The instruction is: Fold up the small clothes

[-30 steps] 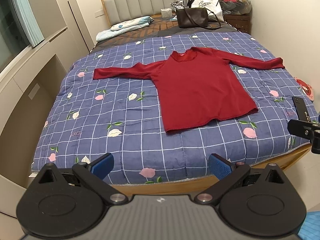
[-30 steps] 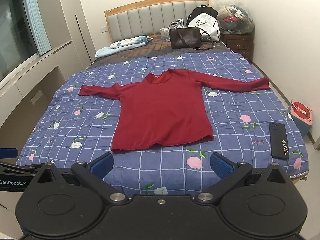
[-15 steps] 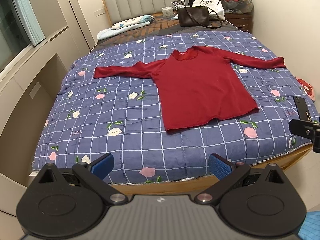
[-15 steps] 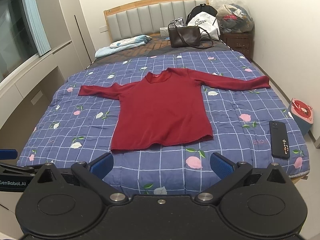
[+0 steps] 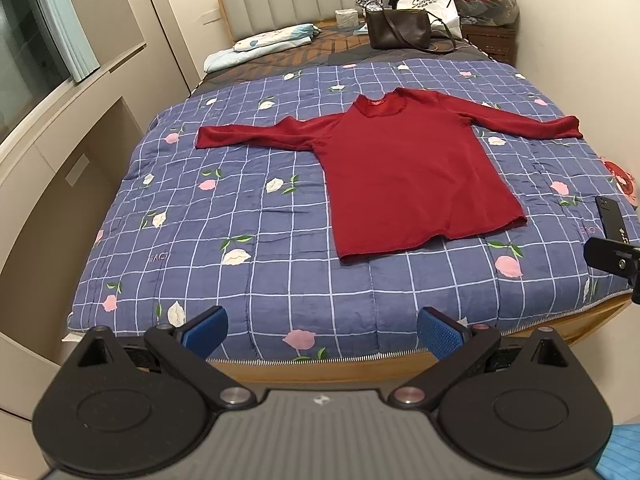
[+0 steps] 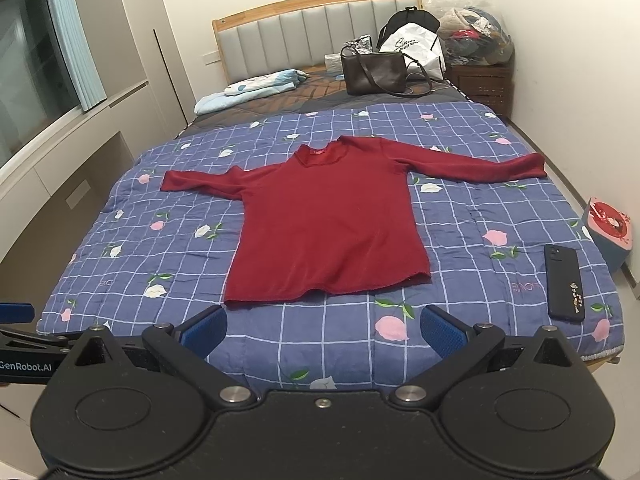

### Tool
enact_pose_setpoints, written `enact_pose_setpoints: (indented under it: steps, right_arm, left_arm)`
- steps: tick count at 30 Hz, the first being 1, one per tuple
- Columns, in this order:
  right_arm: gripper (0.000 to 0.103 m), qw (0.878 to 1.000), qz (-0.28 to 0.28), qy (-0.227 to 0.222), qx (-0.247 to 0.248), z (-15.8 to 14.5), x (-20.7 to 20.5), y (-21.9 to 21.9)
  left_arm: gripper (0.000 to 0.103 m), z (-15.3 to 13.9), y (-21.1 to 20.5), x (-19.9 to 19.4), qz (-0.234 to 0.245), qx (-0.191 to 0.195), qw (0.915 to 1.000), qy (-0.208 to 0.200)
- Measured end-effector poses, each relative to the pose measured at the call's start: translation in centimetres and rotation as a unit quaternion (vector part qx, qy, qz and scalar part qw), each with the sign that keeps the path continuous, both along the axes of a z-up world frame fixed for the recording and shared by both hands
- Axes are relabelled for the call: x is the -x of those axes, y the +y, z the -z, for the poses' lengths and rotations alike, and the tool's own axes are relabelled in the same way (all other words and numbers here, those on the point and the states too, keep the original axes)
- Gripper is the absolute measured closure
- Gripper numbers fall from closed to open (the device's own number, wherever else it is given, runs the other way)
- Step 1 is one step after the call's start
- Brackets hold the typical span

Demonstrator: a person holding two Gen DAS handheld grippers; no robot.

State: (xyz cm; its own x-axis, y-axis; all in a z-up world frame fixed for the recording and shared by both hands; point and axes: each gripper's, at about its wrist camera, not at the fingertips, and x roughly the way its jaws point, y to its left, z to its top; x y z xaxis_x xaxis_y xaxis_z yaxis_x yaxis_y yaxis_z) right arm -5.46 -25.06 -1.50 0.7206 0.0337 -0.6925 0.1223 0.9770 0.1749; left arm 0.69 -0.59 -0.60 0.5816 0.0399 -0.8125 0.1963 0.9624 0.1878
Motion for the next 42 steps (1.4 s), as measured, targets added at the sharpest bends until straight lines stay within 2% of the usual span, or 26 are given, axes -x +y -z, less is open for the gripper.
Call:
enact_pose_setpoints:
  steps: [13,25,35,42]
  right_arm:
    - [0.000,0.998,0.021,0.045,0.033,-1.1,-1.1,0.1]
    - [0.000,0.997,0.042,0.055,0.021,-1.7,-1.1,-1.6]
    - [0.000,0.994,0.068,0.085,0.016,-0.6,-2.4,-2.5]
    - [0.000,0.991,0.081,0.102,0.018,0.3,-5.5,-3.0]
  left_arm:
    - [0.000,0.1,-0.2,-1.2,-0.021,-0.012,0.9995,0.019]
    - [0.000,-0.2,-0.5,-2.6,-0.036,-0.009,0.9988,0.032]
    - [0.000,0.6,-1.2,-4.6,-0.027,-0.012,0.9982,0.052]
    - [0.000,1.6,-2.0,-8.2,-0.014,-0.013,0.9977,0.066]
